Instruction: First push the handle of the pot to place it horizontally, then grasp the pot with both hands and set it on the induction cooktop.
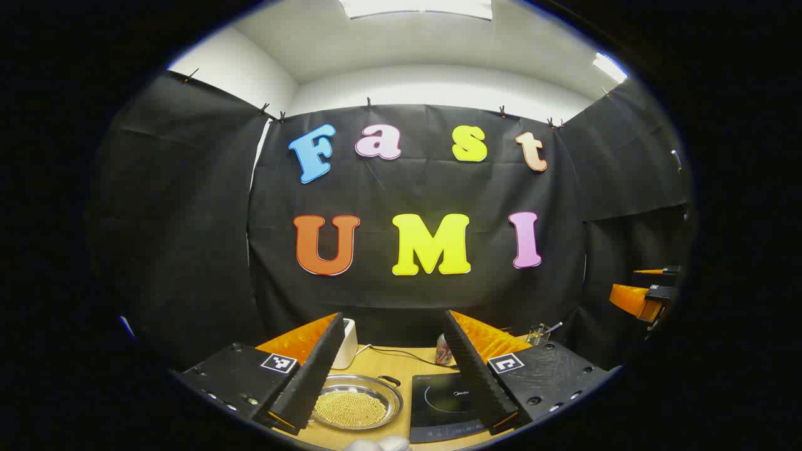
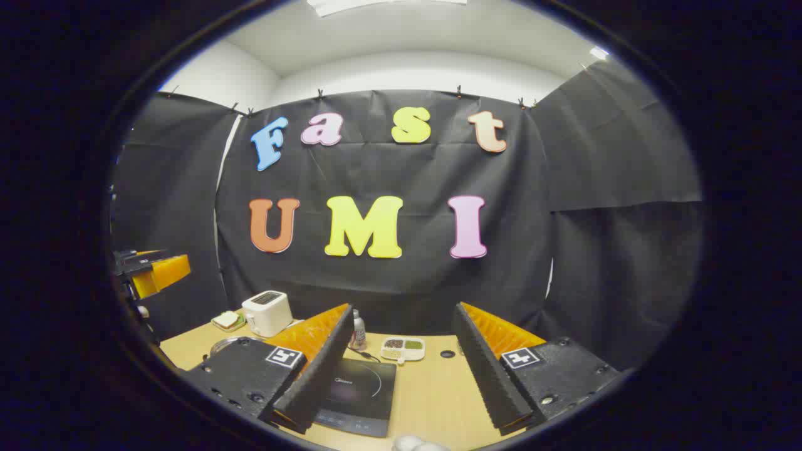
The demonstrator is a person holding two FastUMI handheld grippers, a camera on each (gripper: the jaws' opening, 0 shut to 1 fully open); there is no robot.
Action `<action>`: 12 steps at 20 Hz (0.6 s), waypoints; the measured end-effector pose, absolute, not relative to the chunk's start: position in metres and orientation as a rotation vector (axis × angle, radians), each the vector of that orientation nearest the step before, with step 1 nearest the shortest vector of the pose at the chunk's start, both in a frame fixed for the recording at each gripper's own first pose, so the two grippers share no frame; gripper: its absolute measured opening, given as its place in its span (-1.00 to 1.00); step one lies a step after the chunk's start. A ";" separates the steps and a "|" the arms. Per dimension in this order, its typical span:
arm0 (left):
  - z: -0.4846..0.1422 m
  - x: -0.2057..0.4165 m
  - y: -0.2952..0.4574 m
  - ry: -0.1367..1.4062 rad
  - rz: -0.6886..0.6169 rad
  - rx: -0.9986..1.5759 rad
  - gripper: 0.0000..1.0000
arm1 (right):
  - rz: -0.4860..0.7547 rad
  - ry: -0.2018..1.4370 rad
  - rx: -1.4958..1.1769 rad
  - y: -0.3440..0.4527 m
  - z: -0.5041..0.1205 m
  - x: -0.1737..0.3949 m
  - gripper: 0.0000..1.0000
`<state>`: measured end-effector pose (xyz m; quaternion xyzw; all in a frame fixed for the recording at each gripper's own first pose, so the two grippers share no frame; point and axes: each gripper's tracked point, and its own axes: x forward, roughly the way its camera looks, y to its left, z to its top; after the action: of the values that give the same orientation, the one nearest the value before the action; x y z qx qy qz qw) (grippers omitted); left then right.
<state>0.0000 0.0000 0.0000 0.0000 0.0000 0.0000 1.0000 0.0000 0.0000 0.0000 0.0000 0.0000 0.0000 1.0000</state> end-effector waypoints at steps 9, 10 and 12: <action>0.003 -0.009 0.007 0.002 -0.018 0.021 0.89 | -0.014 -0.011 -0.010 0.002 0.002 -0.018 1.00; 0.003 -0.010 0.009 0.000 -0.015 0.020 0.89 | -0.011 -0.011 -0.011 0.004 0.002 -0.019 0.99; 0.005 -0.010 0.013 -0.005 -0.011 0.017 0.89 | -0.008 -0.015 -0.020 0.006 0.003 -0.021 1.00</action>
<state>-0.0104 0.0127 0.0054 0.0085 -0.0027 -0.0057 0.9999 -0.0212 0.0064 0.0033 -0.0099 -0.0075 -0.0039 0.9999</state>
